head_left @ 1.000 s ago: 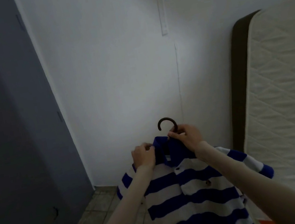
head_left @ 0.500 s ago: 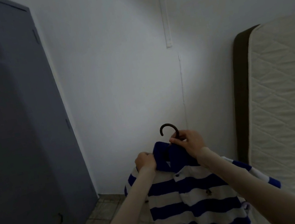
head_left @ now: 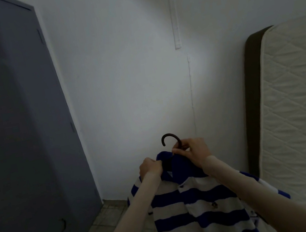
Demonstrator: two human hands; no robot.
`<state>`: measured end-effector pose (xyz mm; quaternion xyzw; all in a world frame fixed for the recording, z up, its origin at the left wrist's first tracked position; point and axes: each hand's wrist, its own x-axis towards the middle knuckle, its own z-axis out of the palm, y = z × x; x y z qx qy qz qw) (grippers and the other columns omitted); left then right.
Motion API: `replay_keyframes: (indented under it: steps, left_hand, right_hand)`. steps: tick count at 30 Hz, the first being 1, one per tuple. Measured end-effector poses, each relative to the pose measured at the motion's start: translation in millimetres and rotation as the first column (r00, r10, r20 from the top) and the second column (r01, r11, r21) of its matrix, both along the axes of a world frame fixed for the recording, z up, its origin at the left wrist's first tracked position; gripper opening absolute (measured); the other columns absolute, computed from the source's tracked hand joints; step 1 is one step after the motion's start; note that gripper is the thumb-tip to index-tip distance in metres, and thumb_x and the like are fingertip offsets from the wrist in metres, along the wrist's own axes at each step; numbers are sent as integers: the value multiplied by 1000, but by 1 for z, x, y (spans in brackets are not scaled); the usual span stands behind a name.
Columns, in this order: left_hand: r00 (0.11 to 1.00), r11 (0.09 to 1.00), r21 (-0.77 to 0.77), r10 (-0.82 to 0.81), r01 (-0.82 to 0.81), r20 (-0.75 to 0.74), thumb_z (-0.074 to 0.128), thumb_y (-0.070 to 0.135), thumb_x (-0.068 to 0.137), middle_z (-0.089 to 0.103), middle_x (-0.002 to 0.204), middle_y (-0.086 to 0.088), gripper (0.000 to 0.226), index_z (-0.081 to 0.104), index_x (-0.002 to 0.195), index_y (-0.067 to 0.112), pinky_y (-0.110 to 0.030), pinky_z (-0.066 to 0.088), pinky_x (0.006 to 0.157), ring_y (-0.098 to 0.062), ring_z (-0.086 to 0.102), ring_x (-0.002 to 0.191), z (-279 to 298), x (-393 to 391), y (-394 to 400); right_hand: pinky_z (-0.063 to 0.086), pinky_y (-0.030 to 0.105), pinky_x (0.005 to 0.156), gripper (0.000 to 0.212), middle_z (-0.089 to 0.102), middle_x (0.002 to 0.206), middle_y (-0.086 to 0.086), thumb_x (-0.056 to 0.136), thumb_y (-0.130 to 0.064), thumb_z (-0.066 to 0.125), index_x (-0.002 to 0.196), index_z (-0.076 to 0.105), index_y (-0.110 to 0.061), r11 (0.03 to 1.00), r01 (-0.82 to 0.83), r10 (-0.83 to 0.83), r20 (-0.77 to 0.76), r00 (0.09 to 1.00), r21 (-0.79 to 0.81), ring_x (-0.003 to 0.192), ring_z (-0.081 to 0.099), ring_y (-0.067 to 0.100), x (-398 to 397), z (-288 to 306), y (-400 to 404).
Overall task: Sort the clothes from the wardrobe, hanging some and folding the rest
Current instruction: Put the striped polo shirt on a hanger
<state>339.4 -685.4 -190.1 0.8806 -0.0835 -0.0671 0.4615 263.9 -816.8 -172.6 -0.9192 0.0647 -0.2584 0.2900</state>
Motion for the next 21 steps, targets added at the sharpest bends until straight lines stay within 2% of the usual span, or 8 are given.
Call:
replay_keyframes:
  steps: [4,5,7,9,14,17,19,21]
  left_hand:
    - [996,997,-65,35,-41,-78,46,6,95,54,93,-10,9,55,94,3,-31,46,79,-18,49,72,-1,5,4]
    - [987,986,-146,55,-77,-149,46,4,95,57,103,-14,15,56,104,-2,-32,47,83,-22,53,76,-2,9,5]
    - [951,931,-321,72,-172,-300,46,1,93,53,122,-23,34,46,125,-10,-38,48,91,-31,56,99,-4,15,6]
    - [918,885,-411,45,-219,-393,46,-1,91,51,125,-25,39,44,129,-10,-43,46,97,-35,53,110,-8,21,6]
    - [862,795,-563,-108,-224,-495,67,11,85,55,126,-23,50,47,128,-4,-51,47,94,-36,55,112,-2,12,8]
    - [854,783,-568,-95,-253,-511,70,11,83,51,131,-23,58,43,132,-6,-50,46,94,-35,53,116,-2,14,11]
    - [847,800,-548,-99,-244,-522,64,9,87,50,131,-21,53,41,132,-7,-45,46,95,-31,53,111,-4,12,13]
    - [821,791,-552,-116,-265,-559,59,6,91,54,116,-20,41,44,127,-6,-40,46,92,-29,52,92,-5,12,16]
  right_hand:
    - [44,37,95,21,72,96,0,88,-36,61,94,71,-18,998,61,-62,-13,998,-5,91,66,16,4,-5,-6]
    - [45,38,93,22,72,96,1,88,-36,61,95,71,-18,998,67,-67,-19,998,9,91,66,18,5,-5,-8]
    - [47,38,91,22,72,96,2,88,-35,61,95,71,-16,997,59,-58,-22,998,50,92,66,18,5,-6,-9]
    - [49,38,90,22,73,96,2,88,-34,61,94,70,-16,995,47,-45,-18,999,86,92,66,18,5,-6,-10]
    - [48,33,89,21,71,99,0,89,-34,59,95,69,-16,995,58,-55,-41,998,83,94,64,17,5,-3,-10]
    - [48,33,89,21,71,99,-1,89,-35,59,96,69,-17,996,76,-74,-43,996,50,94,64,16,4,-3,-10]
    - [47,32,88,21,71,99,-1,90,-35,59,97,69,-18,996,87,-86,-58,995,19,93,64,16,3,-6,-10]
    - [47,33,90,21,71,100,-1,90,-35,58,97,69,-18,996,91,-89,-71,994,18,94,64,16,3,-8,-10]
